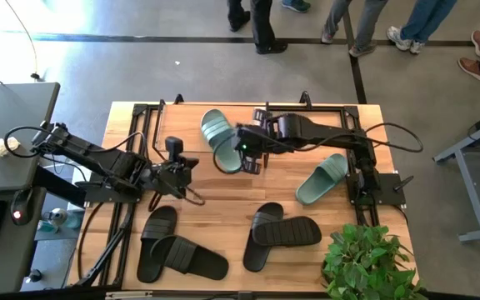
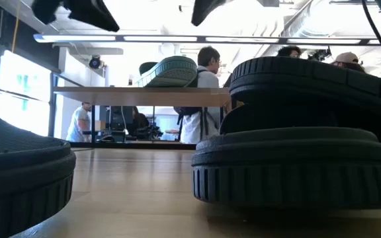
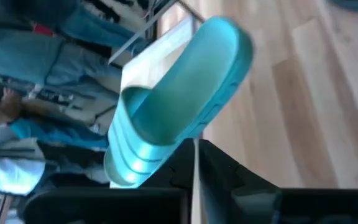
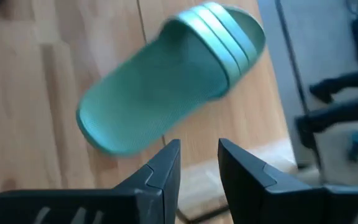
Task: Pick and place slides into the shelf
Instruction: Put the blue slide on the shelf
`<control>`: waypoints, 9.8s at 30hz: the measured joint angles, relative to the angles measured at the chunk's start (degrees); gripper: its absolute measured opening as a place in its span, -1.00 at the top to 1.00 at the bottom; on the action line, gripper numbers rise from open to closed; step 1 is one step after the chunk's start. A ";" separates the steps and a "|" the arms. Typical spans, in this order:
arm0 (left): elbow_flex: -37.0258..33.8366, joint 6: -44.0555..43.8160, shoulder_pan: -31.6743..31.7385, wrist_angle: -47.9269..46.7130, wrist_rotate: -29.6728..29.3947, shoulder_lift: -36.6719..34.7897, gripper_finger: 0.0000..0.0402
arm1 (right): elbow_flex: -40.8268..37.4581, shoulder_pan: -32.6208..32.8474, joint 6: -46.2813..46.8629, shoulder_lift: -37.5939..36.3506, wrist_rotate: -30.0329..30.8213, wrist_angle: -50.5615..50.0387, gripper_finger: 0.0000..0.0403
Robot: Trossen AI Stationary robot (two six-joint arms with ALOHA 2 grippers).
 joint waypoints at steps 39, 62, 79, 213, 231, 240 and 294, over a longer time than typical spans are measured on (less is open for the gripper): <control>0.00 -0.03 6.08 0.71 17.42 0.00 0.74 | -52.67 2.59 56.74 -17.66 -12.87 -9.17 0.51; 0.00 0.24 6.08 0.70 17.53 0.00 0.73 | -75.91 3.65 64.86 -20.24 -14.14 -8.07 0.51; 0.00 0.24 6.08 0.68 17.53 0.00 0.73 | -82.02 3.68 65.72 -20.22 -12.07 0.04 0.51; 0.02 -4.52 30.57 3.30 32.92 6.45 0.74 | -41.46 -11.55 -15.53 -13.23 19.29 46.50 1.00; 0.02 -4.17 36.15 4.13 33.80 7.92 0.74 | -41.46 -11.14 -13.28 -13.20 10.59 43.59 1.00; -0.04 -3.01 39.48 6.43 34.77 7.98 0.74 | -41.46 -10.99 -14.39 -13.27 8.38 43.55 1.00; 0.04 2.80 45.51 12.37 33.87 7.93 0.74 | -41.46 -15.20 2.22 -13.20 11.97 38.93 1.00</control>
